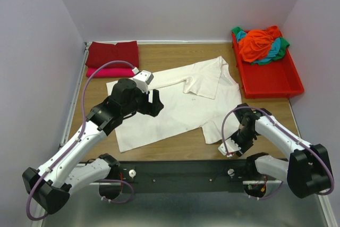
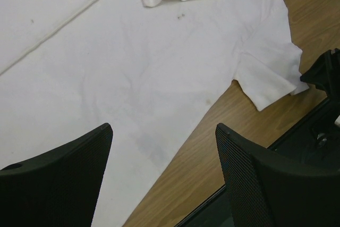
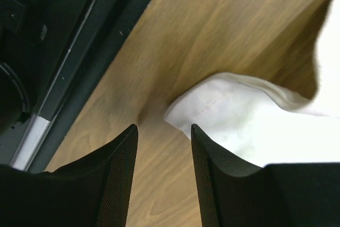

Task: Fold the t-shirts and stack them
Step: Fold the tshirt

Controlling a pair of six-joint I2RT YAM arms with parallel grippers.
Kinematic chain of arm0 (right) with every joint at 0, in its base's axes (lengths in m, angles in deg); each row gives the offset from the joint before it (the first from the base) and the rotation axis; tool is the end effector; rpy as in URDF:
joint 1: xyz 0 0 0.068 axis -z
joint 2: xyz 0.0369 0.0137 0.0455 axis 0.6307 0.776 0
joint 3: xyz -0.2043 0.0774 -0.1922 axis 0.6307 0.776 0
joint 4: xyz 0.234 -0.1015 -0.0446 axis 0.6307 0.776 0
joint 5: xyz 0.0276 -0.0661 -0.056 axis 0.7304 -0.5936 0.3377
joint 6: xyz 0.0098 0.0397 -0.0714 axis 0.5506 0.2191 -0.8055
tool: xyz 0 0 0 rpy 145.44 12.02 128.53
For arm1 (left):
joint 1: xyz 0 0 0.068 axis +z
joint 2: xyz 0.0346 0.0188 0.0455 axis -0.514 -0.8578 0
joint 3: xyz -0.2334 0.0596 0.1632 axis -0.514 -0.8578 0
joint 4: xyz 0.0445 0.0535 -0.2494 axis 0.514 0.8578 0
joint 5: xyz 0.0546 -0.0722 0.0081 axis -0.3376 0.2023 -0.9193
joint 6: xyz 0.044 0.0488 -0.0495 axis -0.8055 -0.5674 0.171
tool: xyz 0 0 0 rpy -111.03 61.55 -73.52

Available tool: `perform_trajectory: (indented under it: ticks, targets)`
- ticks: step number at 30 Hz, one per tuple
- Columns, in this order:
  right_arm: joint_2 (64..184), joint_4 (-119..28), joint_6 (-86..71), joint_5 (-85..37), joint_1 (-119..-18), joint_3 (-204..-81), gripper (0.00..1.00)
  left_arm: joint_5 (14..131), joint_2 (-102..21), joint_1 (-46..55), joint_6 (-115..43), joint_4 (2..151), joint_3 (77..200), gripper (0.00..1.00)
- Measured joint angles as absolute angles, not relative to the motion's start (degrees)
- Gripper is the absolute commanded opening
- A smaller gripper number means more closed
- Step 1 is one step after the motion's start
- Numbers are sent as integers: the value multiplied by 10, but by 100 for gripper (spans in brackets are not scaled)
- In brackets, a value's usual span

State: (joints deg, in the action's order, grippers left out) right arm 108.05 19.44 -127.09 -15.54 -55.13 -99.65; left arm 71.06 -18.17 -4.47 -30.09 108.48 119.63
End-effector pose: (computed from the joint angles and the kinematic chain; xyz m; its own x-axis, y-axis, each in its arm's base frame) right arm 0.1079 0.0510 0.1486 0.5820 -0.7558 -0.3002 -0.7870 -0.6164 0.0261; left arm 0.1738 -0.1340 0.3276 -0.5920 0.0478 -0.8046 0.5016 0.8032 -0.3213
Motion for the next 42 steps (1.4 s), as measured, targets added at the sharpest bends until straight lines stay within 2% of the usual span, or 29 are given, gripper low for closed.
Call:
perform_trajectory:
  ticks: [8, 14, 17, 21, 26, 31, 42]
  targets:
    - [1068, 180, -1274, -155, -557, -975, 51, 707, -181, -45, -296, 1080, 1191, 86]
    - [1073, 167, -1274, -148, -563, -976, 46, 704, -180, -45, -292, 1079, 1183, 86]
    - [1073, 163, -1274, -146, -565, -975, 41, 703, -179, -45, -290, 1079, 1180, 86]
    - [1073, 160, -1273, -139, -571, -975, 26, 703, -179, -45, -287, 1079, 1178, 86]
    - [1074, 160, -1274, -135, -575, -975, 19, 703, -175, -45, -283, 1078, 1178, 86]
    - [1074, 159, -1274, -128, -575, -975, 1, 703, -162, -45, -277, 1071, 1168, 86]
    - [1094, 154, -1243, -76, -576, -1014, 1, 703, -136, -45, -252, 1053, 1134, 86]
